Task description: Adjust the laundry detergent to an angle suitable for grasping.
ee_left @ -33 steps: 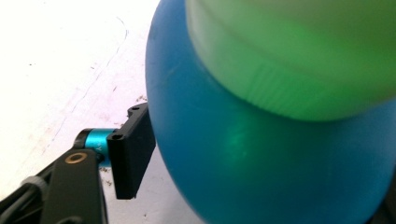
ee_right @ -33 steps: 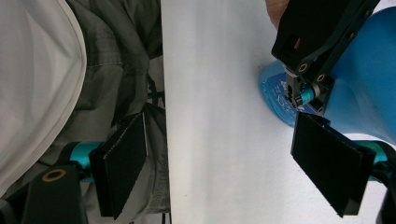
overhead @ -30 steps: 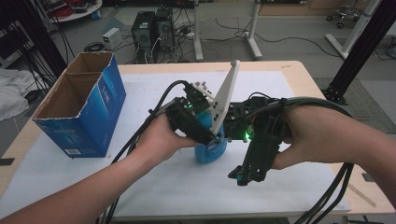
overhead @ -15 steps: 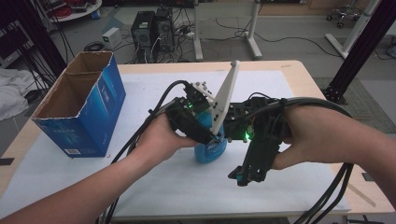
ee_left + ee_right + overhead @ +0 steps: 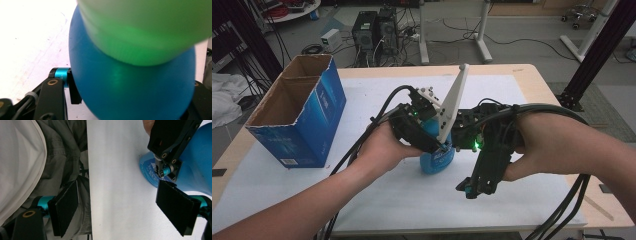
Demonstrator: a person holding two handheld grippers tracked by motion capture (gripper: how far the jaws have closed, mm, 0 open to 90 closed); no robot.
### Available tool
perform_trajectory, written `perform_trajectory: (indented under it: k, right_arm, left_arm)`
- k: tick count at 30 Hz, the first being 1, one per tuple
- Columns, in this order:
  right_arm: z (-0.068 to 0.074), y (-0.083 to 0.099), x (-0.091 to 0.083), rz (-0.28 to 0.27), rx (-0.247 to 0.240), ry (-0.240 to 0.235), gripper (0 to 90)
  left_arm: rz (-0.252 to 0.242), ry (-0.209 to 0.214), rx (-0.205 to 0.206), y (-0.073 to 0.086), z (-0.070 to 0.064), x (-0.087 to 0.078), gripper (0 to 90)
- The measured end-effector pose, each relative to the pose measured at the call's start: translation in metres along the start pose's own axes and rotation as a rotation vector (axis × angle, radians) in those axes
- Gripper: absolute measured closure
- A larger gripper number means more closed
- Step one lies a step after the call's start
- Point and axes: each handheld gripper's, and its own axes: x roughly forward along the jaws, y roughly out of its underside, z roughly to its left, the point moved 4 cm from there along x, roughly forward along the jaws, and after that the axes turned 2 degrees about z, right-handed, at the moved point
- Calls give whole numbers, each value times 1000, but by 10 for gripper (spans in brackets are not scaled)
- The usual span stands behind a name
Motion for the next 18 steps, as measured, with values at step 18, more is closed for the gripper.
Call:
perform_trajectory:
  k: [18]
  right_arm:
    - [0,1,0,-6,1,0,180]
  left_arm:
    - [-56,17,35,-2,6,-10,445]
